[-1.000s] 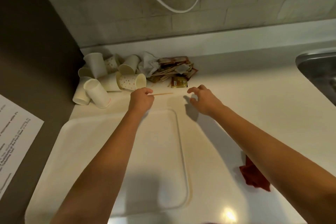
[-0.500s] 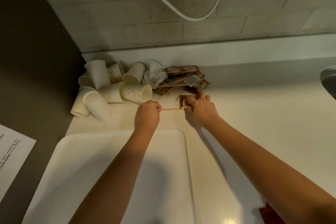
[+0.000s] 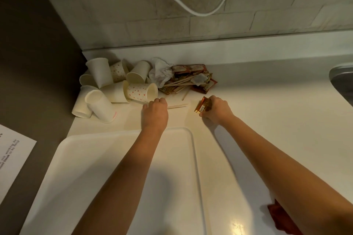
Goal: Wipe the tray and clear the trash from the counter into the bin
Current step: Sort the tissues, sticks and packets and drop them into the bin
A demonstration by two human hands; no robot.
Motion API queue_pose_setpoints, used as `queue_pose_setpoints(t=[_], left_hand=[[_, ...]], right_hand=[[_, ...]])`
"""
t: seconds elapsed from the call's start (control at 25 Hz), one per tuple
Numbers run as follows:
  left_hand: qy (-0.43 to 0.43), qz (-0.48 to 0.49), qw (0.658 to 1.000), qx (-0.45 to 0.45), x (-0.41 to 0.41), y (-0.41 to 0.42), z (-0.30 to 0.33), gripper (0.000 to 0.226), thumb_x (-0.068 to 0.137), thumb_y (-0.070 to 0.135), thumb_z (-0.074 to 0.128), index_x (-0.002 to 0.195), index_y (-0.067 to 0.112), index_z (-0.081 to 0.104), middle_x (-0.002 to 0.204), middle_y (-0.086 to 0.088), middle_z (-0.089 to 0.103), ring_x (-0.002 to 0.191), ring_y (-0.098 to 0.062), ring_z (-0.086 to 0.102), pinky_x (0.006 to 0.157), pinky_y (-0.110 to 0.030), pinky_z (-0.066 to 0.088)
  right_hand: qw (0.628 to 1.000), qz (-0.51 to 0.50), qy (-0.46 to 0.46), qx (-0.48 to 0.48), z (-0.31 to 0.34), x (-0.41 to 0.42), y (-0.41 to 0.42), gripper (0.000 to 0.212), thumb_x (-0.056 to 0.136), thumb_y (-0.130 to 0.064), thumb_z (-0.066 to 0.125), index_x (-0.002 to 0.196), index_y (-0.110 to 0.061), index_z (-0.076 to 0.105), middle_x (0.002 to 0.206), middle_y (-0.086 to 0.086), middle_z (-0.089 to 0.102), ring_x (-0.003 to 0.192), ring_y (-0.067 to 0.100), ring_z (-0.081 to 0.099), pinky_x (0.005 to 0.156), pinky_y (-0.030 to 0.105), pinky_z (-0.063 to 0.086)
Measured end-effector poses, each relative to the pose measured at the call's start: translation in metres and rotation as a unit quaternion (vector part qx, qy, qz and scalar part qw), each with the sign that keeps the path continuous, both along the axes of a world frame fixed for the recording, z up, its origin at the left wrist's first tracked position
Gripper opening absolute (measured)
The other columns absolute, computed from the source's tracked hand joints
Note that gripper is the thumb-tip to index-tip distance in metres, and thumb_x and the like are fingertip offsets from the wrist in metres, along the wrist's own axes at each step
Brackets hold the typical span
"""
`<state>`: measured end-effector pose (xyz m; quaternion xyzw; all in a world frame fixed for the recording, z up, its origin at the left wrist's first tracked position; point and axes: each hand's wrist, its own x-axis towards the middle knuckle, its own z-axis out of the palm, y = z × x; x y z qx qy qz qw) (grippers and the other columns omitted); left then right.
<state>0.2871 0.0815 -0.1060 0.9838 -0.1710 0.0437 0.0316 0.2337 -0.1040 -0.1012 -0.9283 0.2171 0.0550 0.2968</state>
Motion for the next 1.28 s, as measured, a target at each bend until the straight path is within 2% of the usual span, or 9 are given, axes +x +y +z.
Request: queue_pose_setpoints(t=[0.08, 0.16, 0.28, 0.48, 0.72, 0.84, 1.0, 1.16, 1.28], left_hand=[[0.006, 0.009, 0.999, -0.037, -0.013, -0.002, 0.010, 0.029, 0.089, -0.003, 0.038, 0.110, 0.013, 0.052, 0.102, -0.008, 0.066, 0.094, -0.028, 0.061, 0.085, -0.037, 0.040], [0.060, 0.033, 0.987, -0.144, -0.030, -0.007, 0.025, 0.024, 0.093, 0.001, 0.036, 0.107, 0.015, 0.051, 0.096, -0.009, 0.066, 0.088, -0.030, 0.061, 0.080, -0.038, 0.043], [0.147, 0.041, 0.923, -0.354, -0.070, -0.019, 0.045, 0.017, 0.096, 0.010, 0.038, 0.100, 0.013, 0.055, 0.089, -0.007, 0.060, 0.078, -0.023, 0.054, 0.068, -0.034, 0.044], [0.357, 0.008, 0.800, -0.483, -0.130, -0.045, 0.064, 0.023, 0.088, 0.001, 0.046, 0.087, 0.021, 0.058, 0.077, 0.004, 0.061, 0.067, -0.014, 0.052, 0.058, -0.025, 0.042], [0.426, -0.073, 0.764, -0.480, -0.211, -0.077, 0.067, 0.033, 0.089, -0.005, 0.043, 0.085, 0.025, 0.056, 0.078, 0.005, 0.062, 0.062, -0.008, 0.055, 0.056, -0.023, 0.046], [0.438, -0.091, 0.752, -0.484, -0.249, -0.093, 0.070, 0.032, 0.089, -0.005, 0.043, 0.083, 0.024, 0.057, 0.077, 0.006, 0.062, 0.059, -0.008, 0.054, 0.054, -0.024, 0.043], [0.447, -0.105, 0.745, -0.483, -0.313, -0.124, 0.076, 0.033, 0.088, -0.004, 0.047, 0.081, 0.025, 0.060, 0.076, 0.009, 0.065, 0.055, 0.000, 0.054, 0.048, -0.018, 0.044], [0.498, -0.177, 0.724, -0.444, -0.380, -0.160, 0.063, 0.031, 0.089, -0.007, 0.051, 0.082, 0.022, 0.060, 0.069, 0.013, 0.068, 0.059, 0.005, 0.058, 0.057, -0.008, 0.044], [0.557, -0.187, 0.722, -0.365, -0.428, -0.187, 0.032, 0.025, 0.090, -0.004, 0.051, 0.085, 0.019, 0.061, 0.074, 0.009, 0.066, 0.053, 0.007, 0.056, 0.050, -0.005, 0.039]], right_hand=[[0.995, -0.042, -0.038, 0.083, 0.009, -0.013, -0.003, 0.026, 0.085, -0.011, 0.062, 0.109, -0.009, 0.054, 0.105, 0.010, 0.059, 0.097, 0.026, 0.055, 0.078, 0.033, 0.044], [0.983, -0.075, -0.076, 0.147, 0.020, -0.034, -0.003, 0.024, 0.088, -0.005, 0.055, 0.112, -0.009, 0.056, 0.103, 0.008, 0.057, 0.093, 0.021, 0.053, 0.074, 0.029, 0.043], [0.982, -0.065, -0.128, 0.123, 0.034, -0.078, 0.002, 0.023, 0.088, -0.002, 0.054, 0.109, -0.011, 0.058, 0.100, 0.006, 0.057, 0.089, 0.020, 0.053, 0.072, 0.025, 0.042], [0.964, -0.131, -0.203, 0.114, 0.045, -0.155, -0.003, 0.027, 0.085, -0.001, 0.054, 0.108, -0.011, 0.062, 0.098, 0.005, 0.059, 0.086, 0.019, 0.054, 0.062, 0.014, 0.038], [0.956, -0.174, -0.227, 0.068, 0.059, -0.236, -0.026, 0.031, 0.081, 0.004, 0.049, 0.106, -0.008, 0.063, 0.090, 0.002, 0.057, 0.082, 0.017, 0.052, 0.057, 0.000, 0.034], [0.944, -0.205, -0.249, 0.074, 0.067, -0.279, -0.046, 0.033, 0.079, 0.005, 0.047, 0.098, -0.016, 0.063, 0.087, 0.000, 0.058, 0.080, 0.015, 0.052, 0.056, -0.004, 0.033], [0.922, -0.251, -0.278, 0.094, 0.087, -0.349, -0.089, 0.033, 0.083, 0.002, 0.047, 0.094, -0.027, 0.058, 0.087, -0.007, 0.058, 0.079, 0.005, 0.054, 0.064, 0.001, 0.040], [0.892, -0.328, -0.286, 0.126, 0.082, -0.424, -0.137, 0.034, 0.085, -0.002, 0.047, 0.101, -0.028, 0.062, 0.099, -0.003, 0.063, 0.095, 0.014, 0.061, 0.082, 0.026, 0.051], [0.867, -0.398, -0.257, 0.154, 0.053, -0.479, -0.164, 0.037, 0.084, -0.002, 0.049, 0.104, -0.028, 0.065, 0.098, -0.003, 0.065, 0.090, 0.012, 0.063, 0.075, 0.025, 0.054]])
